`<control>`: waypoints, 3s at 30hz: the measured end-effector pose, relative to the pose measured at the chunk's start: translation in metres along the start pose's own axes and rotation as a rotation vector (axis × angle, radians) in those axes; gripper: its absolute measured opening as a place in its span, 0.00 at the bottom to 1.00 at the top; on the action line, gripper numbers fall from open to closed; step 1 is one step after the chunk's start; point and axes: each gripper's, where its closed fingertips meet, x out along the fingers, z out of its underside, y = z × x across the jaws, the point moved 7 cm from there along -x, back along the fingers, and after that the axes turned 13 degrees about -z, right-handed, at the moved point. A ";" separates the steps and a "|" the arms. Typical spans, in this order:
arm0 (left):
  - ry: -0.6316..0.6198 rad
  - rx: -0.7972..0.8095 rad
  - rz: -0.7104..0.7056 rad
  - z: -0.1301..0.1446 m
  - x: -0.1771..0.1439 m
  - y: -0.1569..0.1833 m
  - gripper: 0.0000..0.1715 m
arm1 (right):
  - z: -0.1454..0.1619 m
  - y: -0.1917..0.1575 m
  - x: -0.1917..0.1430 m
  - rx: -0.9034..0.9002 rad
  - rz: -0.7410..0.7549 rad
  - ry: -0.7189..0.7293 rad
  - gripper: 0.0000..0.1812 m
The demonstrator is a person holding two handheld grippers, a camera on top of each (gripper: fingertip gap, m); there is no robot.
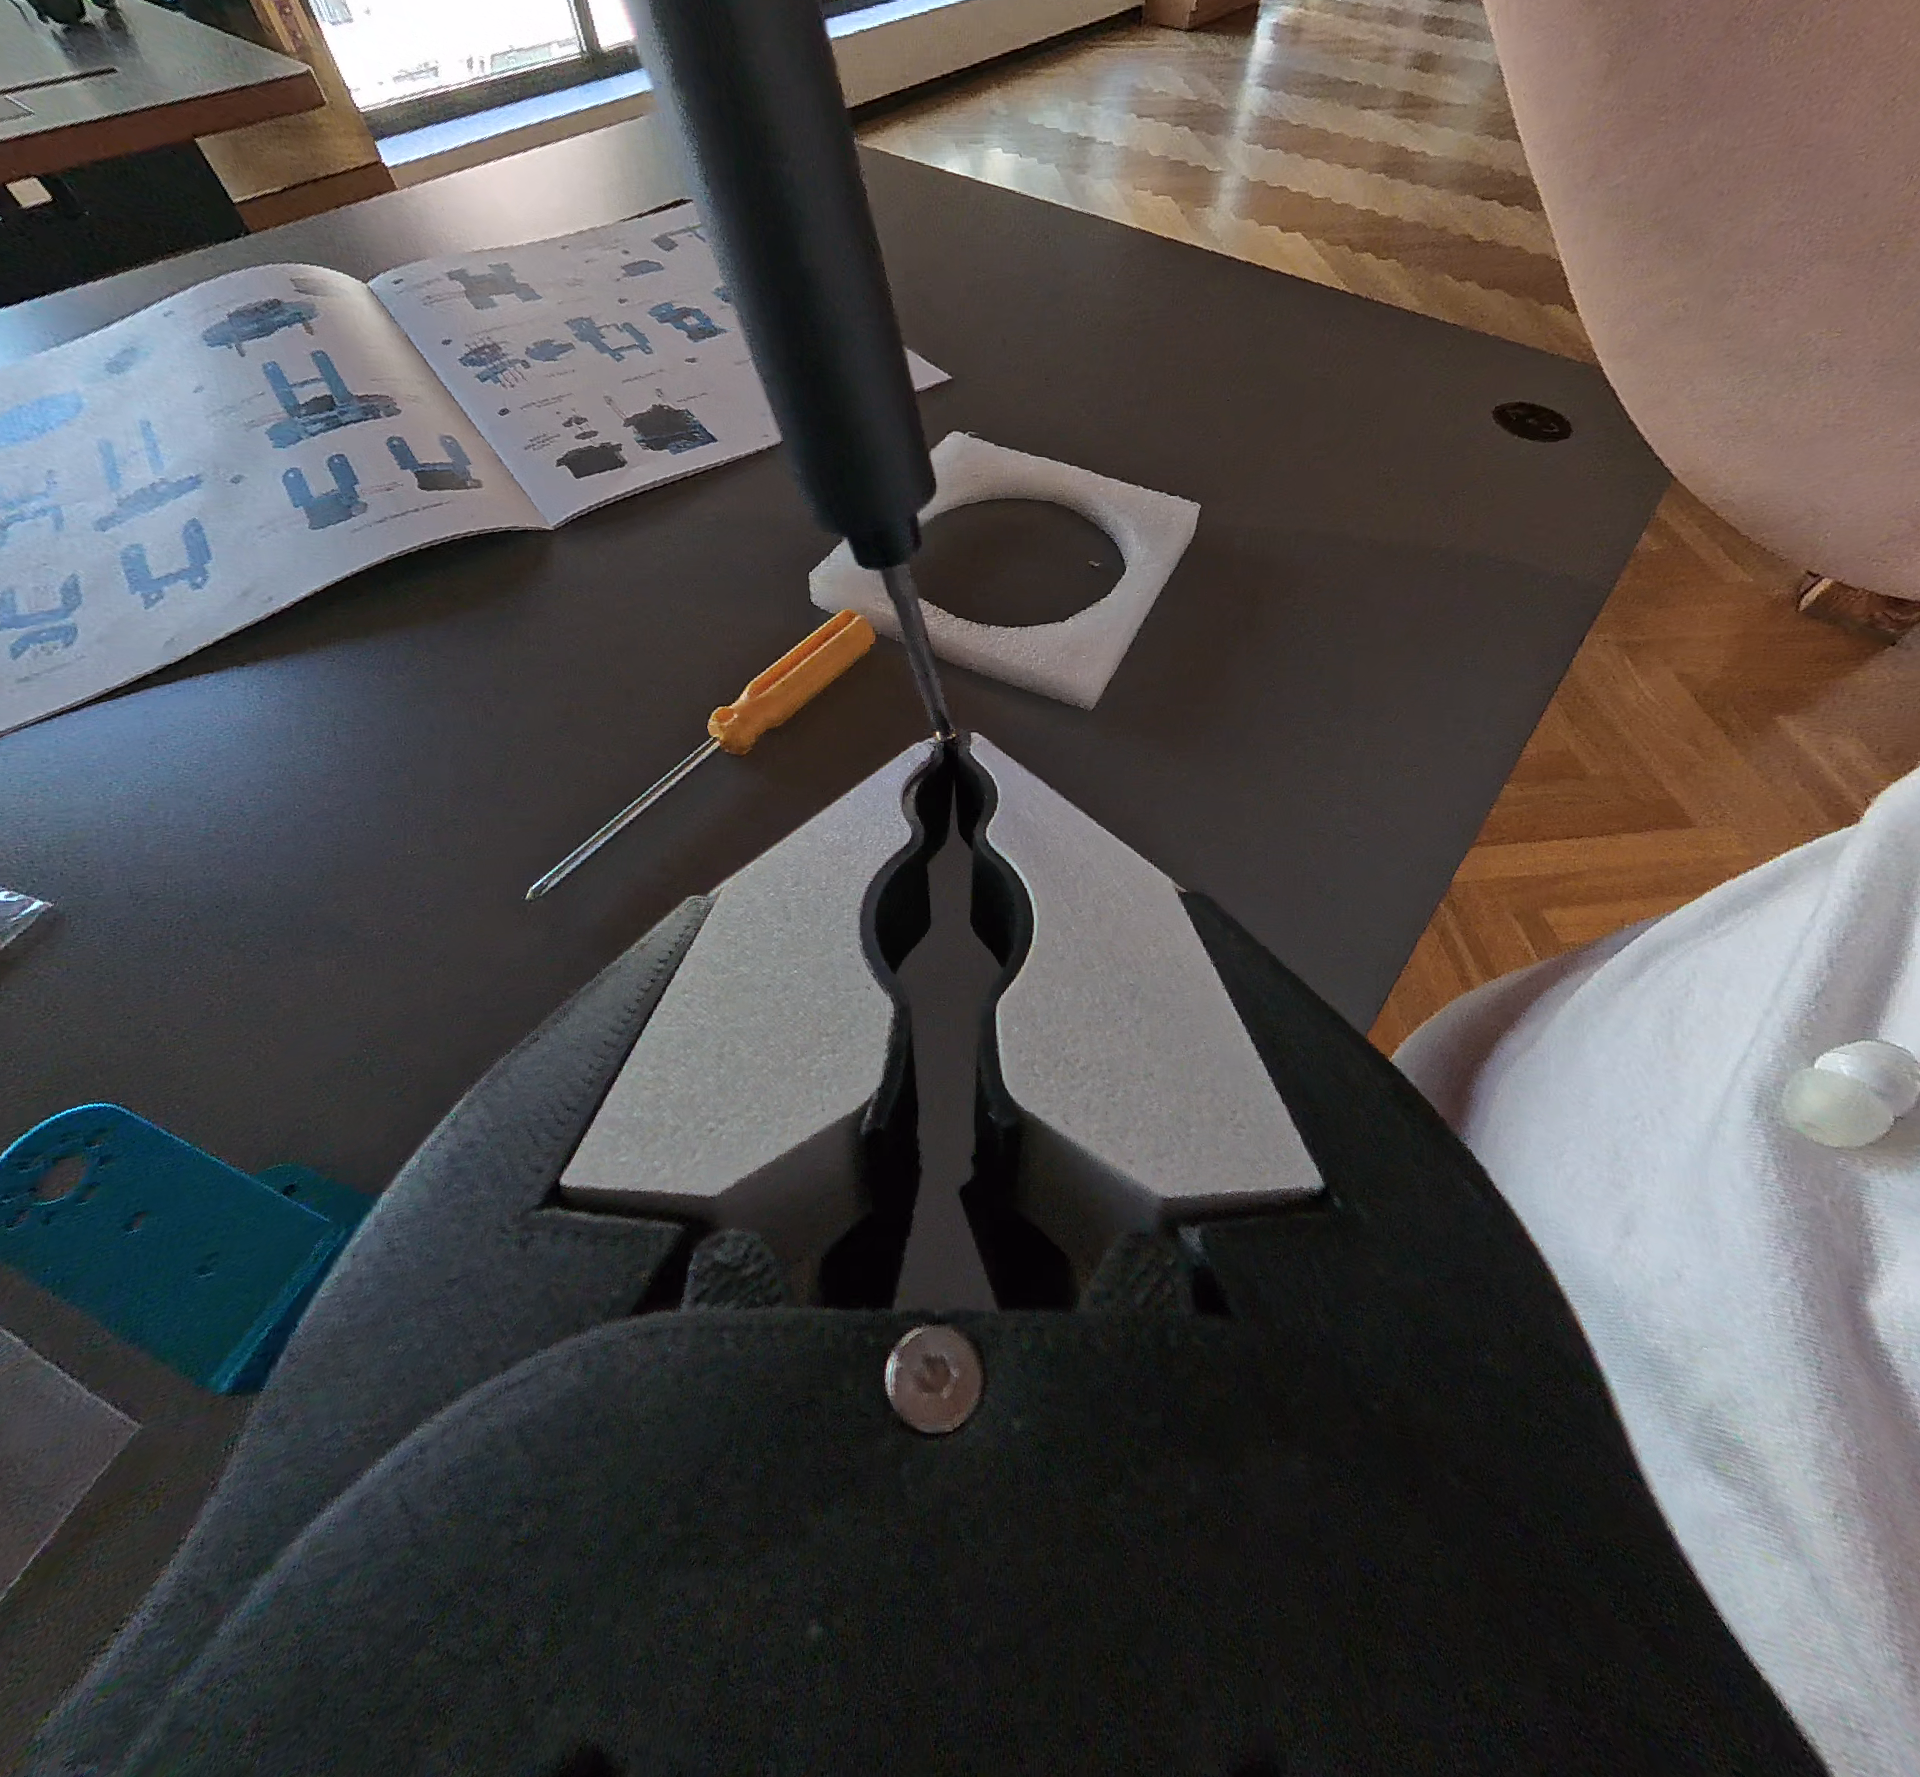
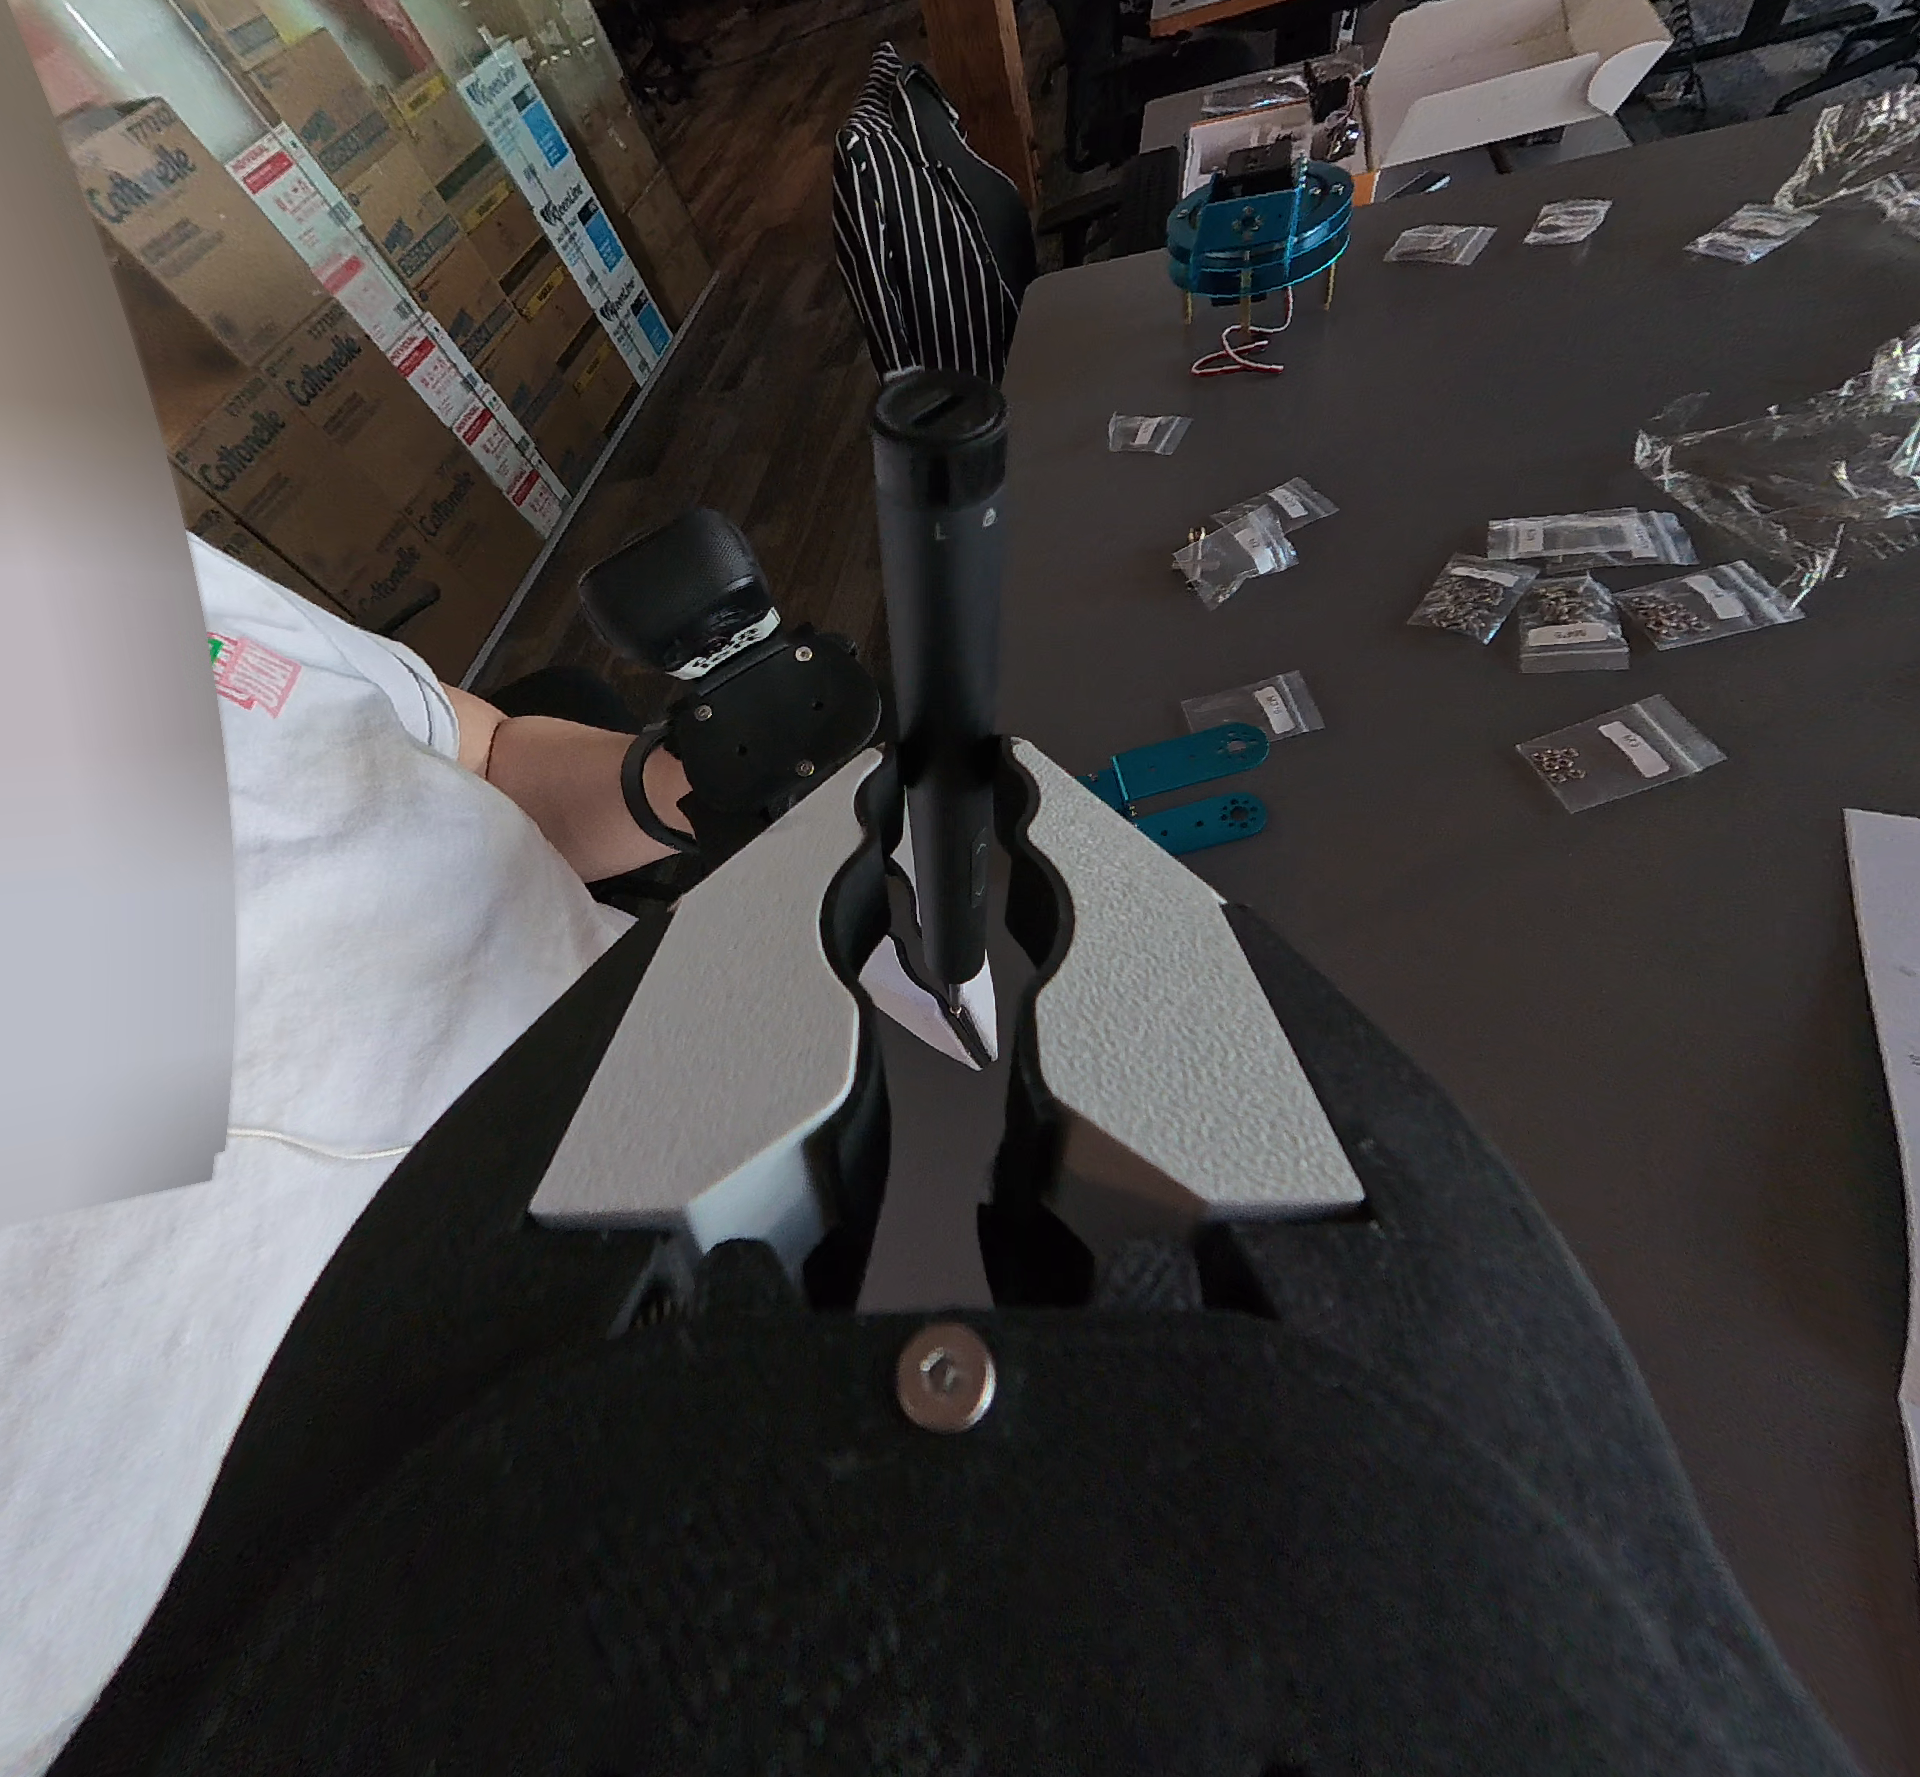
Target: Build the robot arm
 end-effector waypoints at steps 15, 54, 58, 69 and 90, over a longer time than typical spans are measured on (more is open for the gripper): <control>-0.031 0.018 -0.033 0.001 -0.001 0.000 0.00 | 0.003 -0.002 -0.001 0.000 0.043 0.018 0.09; -0.071 0.000 -0.096 0.000 0.013 -0.005 0.00 | 0.011 0.007 -0.010 0.070 0.152 0.076 0.09; -0.094 0.001 -0.139 0.000 0.014 -0.008 0.00 | 0.011 0.005 -0.009 0.080 0.227 0.094 0.09; -0.157 0.076 -0.172 0.002 0.022 -0.008 0.00 | 0.013 -0.008 0.009 -0.042 0.228 -0.005 0.09; -0.071 -0.055 -0.076 0.000 0.003 -0.018 0.17 | 0.004 0.004 0.009 -0.038 0.163 0.071 0.09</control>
